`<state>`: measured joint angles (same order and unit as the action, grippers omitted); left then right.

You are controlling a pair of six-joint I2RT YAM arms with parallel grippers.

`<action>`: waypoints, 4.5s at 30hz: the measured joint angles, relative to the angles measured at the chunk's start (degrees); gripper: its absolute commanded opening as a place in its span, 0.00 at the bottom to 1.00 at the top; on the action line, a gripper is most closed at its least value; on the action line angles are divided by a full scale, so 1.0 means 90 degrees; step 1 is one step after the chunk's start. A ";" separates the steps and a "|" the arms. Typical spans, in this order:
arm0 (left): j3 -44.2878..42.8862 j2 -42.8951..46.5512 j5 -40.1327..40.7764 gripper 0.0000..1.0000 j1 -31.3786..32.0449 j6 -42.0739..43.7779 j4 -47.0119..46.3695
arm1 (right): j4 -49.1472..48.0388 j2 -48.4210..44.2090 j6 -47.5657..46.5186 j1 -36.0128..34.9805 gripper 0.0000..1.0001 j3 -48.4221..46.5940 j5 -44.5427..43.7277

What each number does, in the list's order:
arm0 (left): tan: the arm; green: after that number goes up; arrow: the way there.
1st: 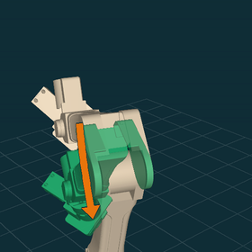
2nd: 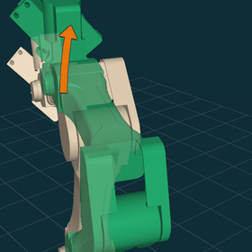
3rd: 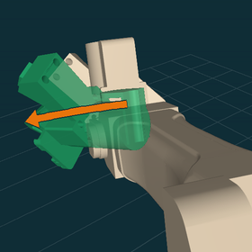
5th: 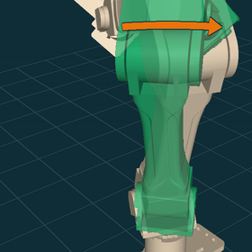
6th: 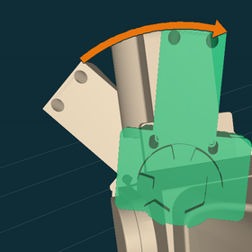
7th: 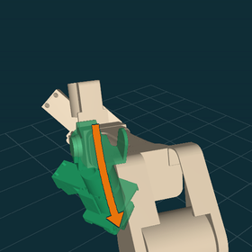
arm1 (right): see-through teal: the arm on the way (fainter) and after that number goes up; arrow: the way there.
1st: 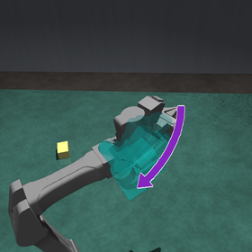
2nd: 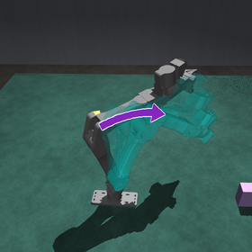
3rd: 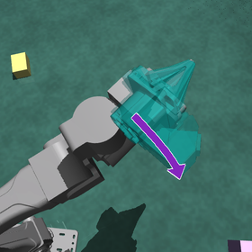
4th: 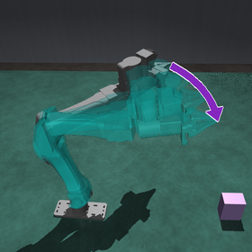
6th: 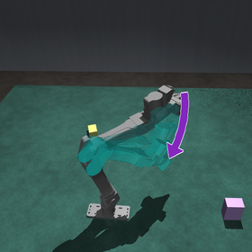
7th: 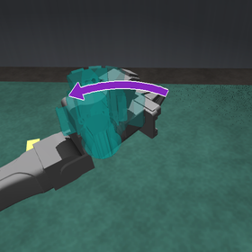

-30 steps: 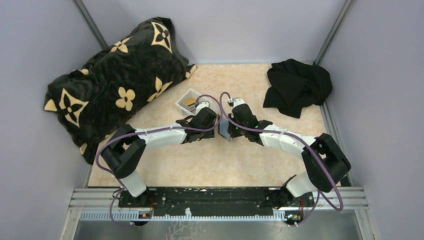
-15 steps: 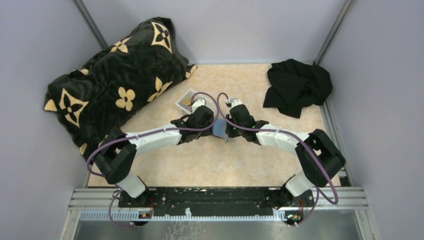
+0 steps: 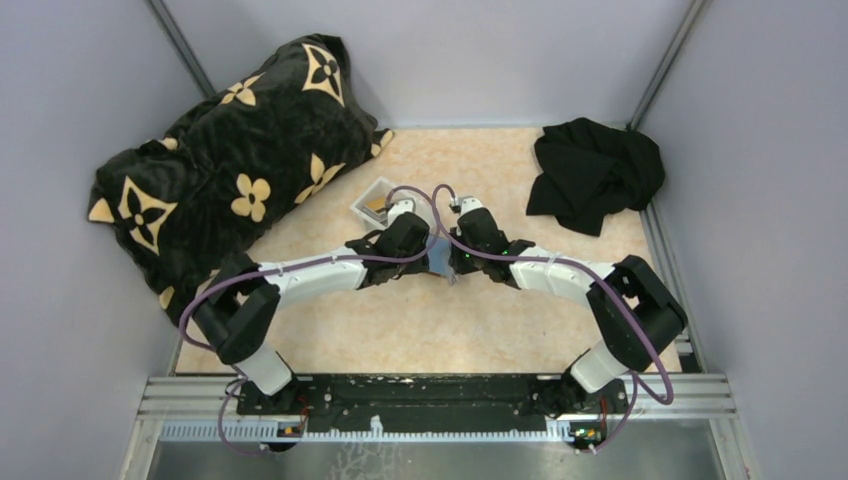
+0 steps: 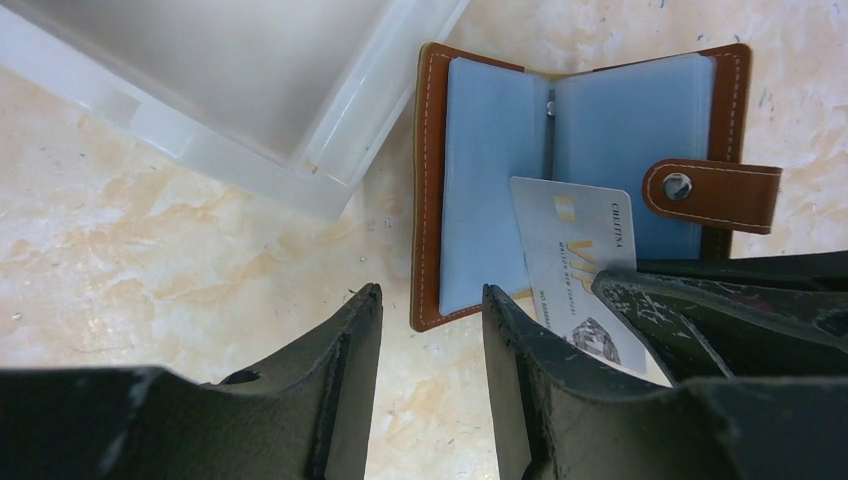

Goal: Put the credit cards into the card holder
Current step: Open the card holder at the center of the board, then insert the credit card into the card holder.

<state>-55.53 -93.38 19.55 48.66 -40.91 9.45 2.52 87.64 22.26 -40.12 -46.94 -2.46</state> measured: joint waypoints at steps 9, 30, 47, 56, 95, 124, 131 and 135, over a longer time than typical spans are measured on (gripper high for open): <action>-0.0294 -0.0699 -0.0075 0.47 0.0000 -0.0005 0.0002 | 0.0000 0.0000 0.0002 -0.0002 0.00 0.0000 0.0000; -0.0007 -0.0733 -0.0194 0.00 0.0010 -0.0236 -0.0578 | 0.0010 -0.0180 0.0117 0.0126 0.00 0.0155 0.0015; 0.0024 -0.0775 -0.0197 0.00 0.0335 -0.0408 -0.0595 | -0.0729 -0.0262 0.0673 0.1331 0.00 0.0571 0.1081; 0.0056 -0.0787 -0.0192 0.00 0.0347 -0.0483 -0.0612 | -0.1467 -0.0002 0.1154 0.1775 0.00 0.1008 0.1783; 0.0070 -0.0865 -0.0078 0.02 0.0454 -0.0512 -0.0670 | -0.2856 0.0500 0.1654 0.1659 0.00 0.1542 0.1984; 0.0449 -0.0675 -0.0240 0.41 0.0665 -0.0571 -0.1076 | -0.2052 0.0384 0.1358 0.1098 0.33 0.1239 0.1171; 0.0593 -0.0537 -0.0204 0.40 0.0668 -0.0651 -0.1052 | -0.1753 0.0304 0.1212 0.1088 0.42 0.1112 0.1037; 0.0634 -0.0512 -0.0151 0.37 0.0675 -0.0670 -0.1054 | -0.1615 0.0267 0.1144 0.1064 0.42 0.1071 0.0952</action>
<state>-49.82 -98.00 18.20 54.74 -46.94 -0.03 -12.01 90.04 32.56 -30.55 -37.30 6.11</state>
